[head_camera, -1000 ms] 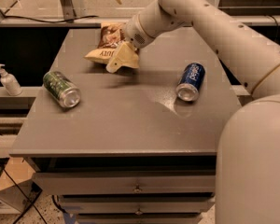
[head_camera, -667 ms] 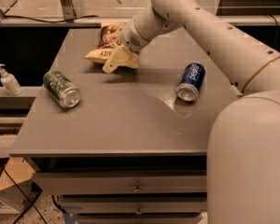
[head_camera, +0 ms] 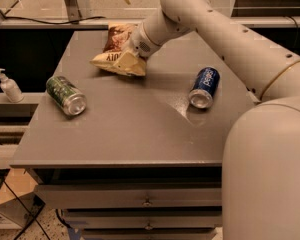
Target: Pick brown chip bag
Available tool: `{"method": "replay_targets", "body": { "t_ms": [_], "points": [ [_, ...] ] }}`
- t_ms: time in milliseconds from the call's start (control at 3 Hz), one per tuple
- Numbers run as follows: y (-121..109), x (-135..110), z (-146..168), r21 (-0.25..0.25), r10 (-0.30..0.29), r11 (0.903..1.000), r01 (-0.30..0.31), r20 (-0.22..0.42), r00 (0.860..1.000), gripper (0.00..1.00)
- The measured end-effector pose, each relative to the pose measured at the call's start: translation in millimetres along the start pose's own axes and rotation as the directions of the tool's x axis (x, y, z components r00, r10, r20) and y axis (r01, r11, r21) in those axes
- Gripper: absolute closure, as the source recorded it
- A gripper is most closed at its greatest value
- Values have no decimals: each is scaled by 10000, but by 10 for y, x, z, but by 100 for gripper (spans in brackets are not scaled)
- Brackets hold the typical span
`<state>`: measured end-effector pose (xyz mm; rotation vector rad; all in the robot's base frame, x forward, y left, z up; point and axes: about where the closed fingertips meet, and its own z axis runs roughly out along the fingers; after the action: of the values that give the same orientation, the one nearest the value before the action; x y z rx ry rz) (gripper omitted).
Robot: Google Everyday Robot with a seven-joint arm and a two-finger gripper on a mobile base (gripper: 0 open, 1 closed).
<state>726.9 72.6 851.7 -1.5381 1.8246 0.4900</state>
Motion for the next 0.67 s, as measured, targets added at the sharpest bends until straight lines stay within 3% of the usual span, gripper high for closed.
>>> {"method": "replay_targets", "body": {
  "t_ms": [333, 667],
  "points": [
    [-36, -167, -261, 300, -622, 9976, 625, -119, 9980, 88],
    [-77, -423, -677, 773, -1536, 9849, 1552, -257, 9878, 100]
  ]
}}
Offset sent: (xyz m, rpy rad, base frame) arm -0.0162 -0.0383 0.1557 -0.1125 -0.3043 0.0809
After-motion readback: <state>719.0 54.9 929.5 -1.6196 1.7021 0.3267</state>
